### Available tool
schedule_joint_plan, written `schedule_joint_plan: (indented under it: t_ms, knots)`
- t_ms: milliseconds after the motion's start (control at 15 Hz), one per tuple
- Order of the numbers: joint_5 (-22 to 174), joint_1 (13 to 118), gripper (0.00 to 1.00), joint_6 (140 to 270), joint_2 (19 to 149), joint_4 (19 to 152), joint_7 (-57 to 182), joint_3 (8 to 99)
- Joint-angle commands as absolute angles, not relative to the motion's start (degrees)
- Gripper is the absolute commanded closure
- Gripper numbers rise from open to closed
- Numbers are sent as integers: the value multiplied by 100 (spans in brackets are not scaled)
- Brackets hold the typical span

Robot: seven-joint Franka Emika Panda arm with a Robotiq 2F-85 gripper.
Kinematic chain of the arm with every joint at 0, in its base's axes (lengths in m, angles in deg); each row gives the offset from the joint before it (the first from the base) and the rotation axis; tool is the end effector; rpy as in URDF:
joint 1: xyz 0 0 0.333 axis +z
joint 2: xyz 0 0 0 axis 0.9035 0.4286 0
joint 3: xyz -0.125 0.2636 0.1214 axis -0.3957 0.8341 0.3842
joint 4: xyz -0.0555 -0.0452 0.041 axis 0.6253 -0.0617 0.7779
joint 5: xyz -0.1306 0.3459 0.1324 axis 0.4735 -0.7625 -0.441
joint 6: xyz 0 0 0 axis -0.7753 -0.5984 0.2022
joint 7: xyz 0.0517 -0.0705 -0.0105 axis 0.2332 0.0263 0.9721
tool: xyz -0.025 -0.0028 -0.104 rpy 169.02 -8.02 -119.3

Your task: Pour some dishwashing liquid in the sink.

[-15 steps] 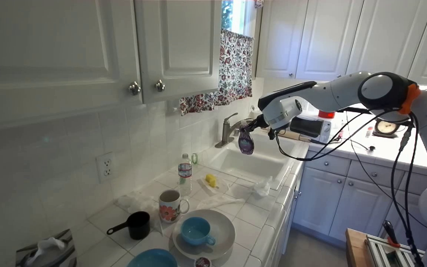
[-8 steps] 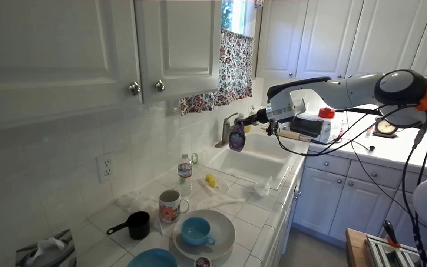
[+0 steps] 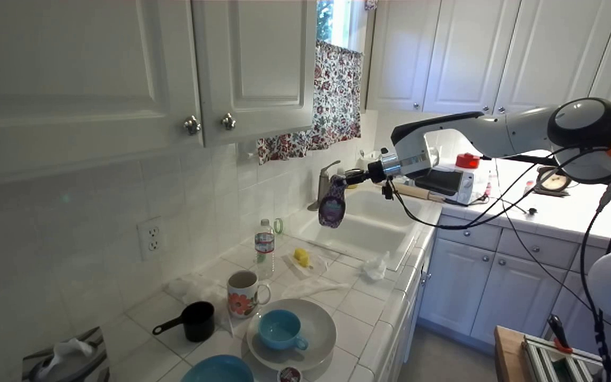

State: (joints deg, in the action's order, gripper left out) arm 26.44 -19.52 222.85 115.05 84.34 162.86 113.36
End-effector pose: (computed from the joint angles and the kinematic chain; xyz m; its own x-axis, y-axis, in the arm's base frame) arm 0.5413 -0.4880 0.3446 0.3962 -0.0191 0.9180 0.1711 -0.9807 -0.0943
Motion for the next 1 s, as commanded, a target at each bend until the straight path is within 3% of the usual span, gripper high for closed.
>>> schedule_joint_plan:
  t_ms: [0,267,333,933]
  knots:
    - [2669,-1956,57,22180,11505,8443,16286,11322]
    - [2685,-1960,57,22084,11501,8443,16286,11303]
    - [2686,-1960,82,22083,11500,8443,16286,11303]
    - [3172,-745,82,22176,11537,8039,16043,10532]
